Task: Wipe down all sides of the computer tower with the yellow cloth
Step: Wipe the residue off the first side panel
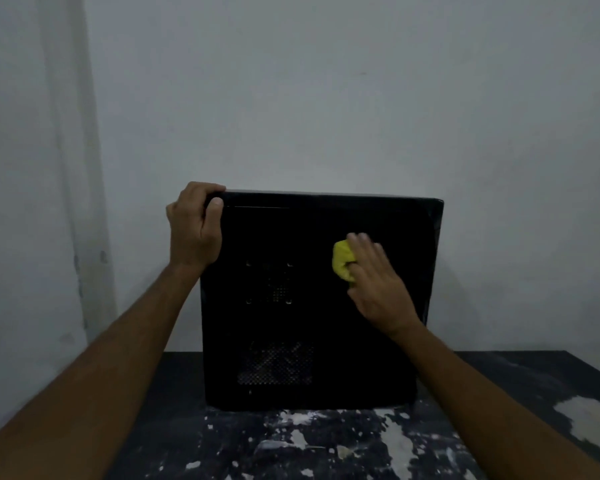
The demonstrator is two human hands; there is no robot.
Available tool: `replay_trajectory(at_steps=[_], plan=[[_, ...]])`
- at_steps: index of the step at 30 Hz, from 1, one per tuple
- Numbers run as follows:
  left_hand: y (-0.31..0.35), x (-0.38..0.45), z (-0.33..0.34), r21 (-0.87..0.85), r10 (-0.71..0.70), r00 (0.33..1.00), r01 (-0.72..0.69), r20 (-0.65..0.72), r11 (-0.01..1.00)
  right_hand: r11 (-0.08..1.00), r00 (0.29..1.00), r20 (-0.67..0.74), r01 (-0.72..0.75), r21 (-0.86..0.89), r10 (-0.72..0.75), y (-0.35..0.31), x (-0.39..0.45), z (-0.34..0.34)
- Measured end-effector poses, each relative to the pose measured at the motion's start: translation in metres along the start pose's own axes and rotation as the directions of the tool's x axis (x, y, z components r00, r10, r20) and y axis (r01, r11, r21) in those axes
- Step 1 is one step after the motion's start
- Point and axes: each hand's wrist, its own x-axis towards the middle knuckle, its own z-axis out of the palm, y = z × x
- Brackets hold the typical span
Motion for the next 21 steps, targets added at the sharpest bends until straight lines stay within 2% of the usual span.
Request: replay_trajectory(at_steps=[1, 3, 6, 9, 12, 15, 17, 19, 21], plan=[[0.002, -0.002, 0.002, 0.001, -0.009, 1.000, 0.009, -0.003, 1.000, 0.994, 0.993, -0.035, -0.113, -0.001, 0.113, 0.009, -0.016, -0.002], [0.005, -0.005, 0.006, 0.008, -0.023, 1.000, 0.023, -0.006, 1.000, 0.941, 0.934, -0.112, -0.338, 0.015, 0.338, 0.015, -0.046, -0.003], [0.009, -0.008, 0.009, 0.041, -0.042, 0.999, 0.042, -0.001, 0.998, 0.833, 0.819, -0.152, -0.550, 0.068, 0.553, -0.004, -0.070, 0.006], [0.013, -0.008, 0.008, 0.039, -0.050, 0.999, 0.050, 0.000, 0.998, 0.744, 0.724, -0.171, -0.645, 0.173, 0.668, -0.012, -0.050, 0.008], [0.011, -0.007, 0.005, 0.017, -0.038, 0.999, 0.038, 0.015, 0.999, 0.639, 0.599, -0.222, -0.713, 0.289, 0.769, 0.012, 0.000, -0.006], [0.007, -0.007, 0.004, 0.017, -0.019, 0.999, 0.019, 0.029, 1.000, 0.597, 0.533, -0.271, -0.734, 0.325, 0.802, 0.044, 0.041, -0.019], [0.006, -0.005, 0.004, 0.003, -0.010, 0.999, 0.010, 0.034, 1.000, 0.627, 0.546, -0.318, -0.726, 0.282, 0.775, 0.046, 0.056, -0.016], [0.005, -0.001, 0.002, -0.024, -0.018, 0.999, 0.019, 0.048, 1.000, 0.730, 0.650, -0.356, -0.662, 0.169, 0.671, 0.031, 0.063, -0.006], [0.004, 0.004, -0.005, -0.053, -0.021, 0.997, 0.024, 0.070, 0.998, 0.829, 0.766, -0.335, -0.552, 0.092, 0.548, 0.007, 0.070, 0.006]])
